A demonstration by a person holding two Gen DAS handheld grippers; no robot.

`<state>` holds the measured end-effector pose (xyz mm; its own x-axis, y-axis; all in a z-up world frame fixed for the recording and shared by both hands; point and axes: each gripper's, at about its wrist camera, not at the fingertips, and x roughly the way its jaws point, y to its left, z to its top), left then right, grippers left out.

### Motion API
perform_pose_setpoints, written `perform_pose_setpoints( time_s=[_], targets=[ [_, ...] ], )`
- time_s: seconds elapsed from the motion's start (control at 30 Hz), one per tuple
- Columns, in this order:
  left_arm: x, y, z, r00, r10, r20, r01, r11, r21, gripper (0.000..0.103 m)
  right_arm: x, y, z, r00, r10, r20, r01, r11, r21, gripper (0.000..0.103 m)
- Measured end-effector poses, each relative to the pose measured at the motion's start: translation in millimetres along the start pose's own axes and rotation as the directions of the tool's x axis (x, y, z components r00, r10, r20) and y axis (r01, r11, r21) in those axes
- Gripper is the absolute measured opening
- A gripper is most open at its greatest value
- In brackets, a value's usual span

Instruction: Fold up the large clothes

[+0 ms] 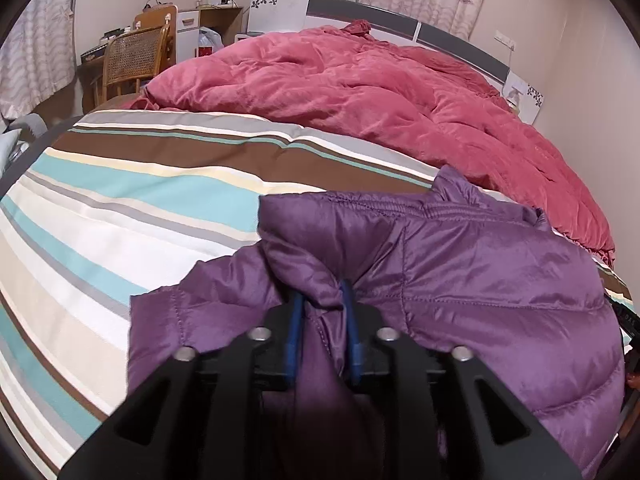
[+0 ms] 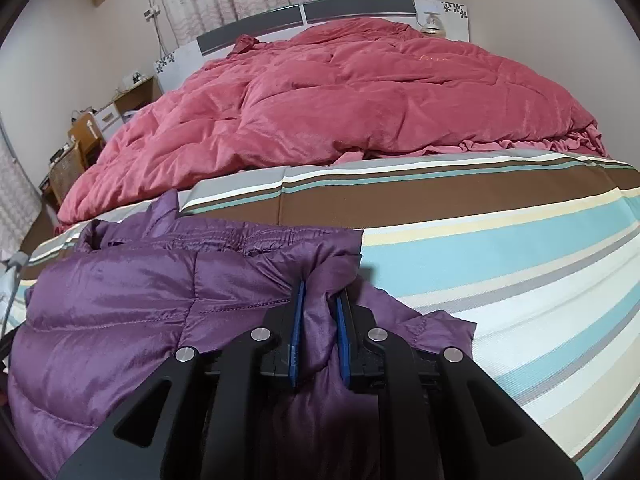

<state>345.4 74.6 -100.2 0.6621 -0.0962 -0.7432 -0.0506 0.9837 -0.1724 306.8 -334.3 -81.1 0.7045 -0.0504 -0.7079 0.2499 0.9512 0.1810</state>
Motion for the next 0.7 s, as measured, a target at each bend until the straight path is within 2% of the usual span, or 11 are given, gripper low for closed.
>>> perform_pose_setpoints(
  time_s=[0.03, 0.07, 0.1, 0.13, 0.27, 0.33, 0.5, 0.57, 0.6, 0.63, 0.7],
  targets=[
    [-5.3, 1.6, -1.5, 1.0, 0.018, 0.008, -0.018, 1.0, -0.001, 0.062, -2.7, -1.0, 0.4, 1.0, -0.009, -0.004, 0.009, 1.0, 0.002, 0.042],
    [-10.3, 4.2, -2.8, 0.999, 0.027, 0.021, -0.027, 1.0, -0.004, 0.069, -6.5, -2.8, -0.4, 1.0, -0.02, -0.002, 0.02, 1.0, 0.005, 0.073],
    [-15.4, 7.3, -4.2, 0.999, 0.027, 0.031, -0.027, 1.0, -0.005, 0.073, -12.7, -6.1, -2.2, 0.999, -0.032, 0.01, 0.032, 0.999, 0.011, 0.084],
    [-19.7, 10.6, -5.6, 0.999, 0.025, 0.036, -0.025, 1.0, -0.005, 0.075, -19.5, -9.3, -4.4, 0.999, -0.038, 0.027, 0.037, 0.999, 0.016, 0.088],
    [-26.3, 25.3, -17.6, 1.0, 0.006, -0.011, -0.006, 1.0, -0.001, 0.083, -33.6, -23.9, -15.5, 1.0, -0.03, 0.005, 0.03, 0.999, 0.012, 0.088],
    [-29.5, 30.0, -22.6, 1.0, -0.011, -0.027, 0.011, 1.0, 0.001, 0.085, -36.0, -35.8, -22.7, 1.0, -0.001, -0.029, 0.002, 0.999, 0.046, 0.092],
    [-37.8, 38.1, -35.4, 0.996, -0.063, -0.064, 0.062, 0.998, -0.014, 0.091, -36.4, -57.5, -40.7, 0.991, 0.108, -0.081, -0.095, 0.985, 0.147, 0.093],
    [-37.0, 41.6, -41.2, 0.991, -0.109, -0.083, 0.105, 0.993, -0.047, 0.091, -31.1, -62.6, -48.6, 0.976, 0.192, -0.103, -0.167, 0.963, 0.211, 0.089],
    [-36.4, 41.7, -43.3, 0.989, -0.118, -0.088, 0.113, 0.992, -0.056, 0.09, -32.3, -62.4, -50.2, 0.976, 0.197, -0.092, -0.173, 0.96, 0.218, 0.084],
    [-36.3, 41.2, -44.5, 0.988, -0.124, -0.09, 0.119, 0.991, -0.06, 0.084, -33.7, -60.1, -51.9, 0.974, 0.212, -0.084, -0.191, 0.959, 0.21, 0.07],
    [-37.4, 38.6, -48.1, 0.984, -0.15, -0.098, 0.145, 0.988, -0.058, 0.072, -33.8, -56.5, -55.5, 0.962, 0.256, -0.093, -0.23, 0.946, 0.228, 0.059]
  ],
)
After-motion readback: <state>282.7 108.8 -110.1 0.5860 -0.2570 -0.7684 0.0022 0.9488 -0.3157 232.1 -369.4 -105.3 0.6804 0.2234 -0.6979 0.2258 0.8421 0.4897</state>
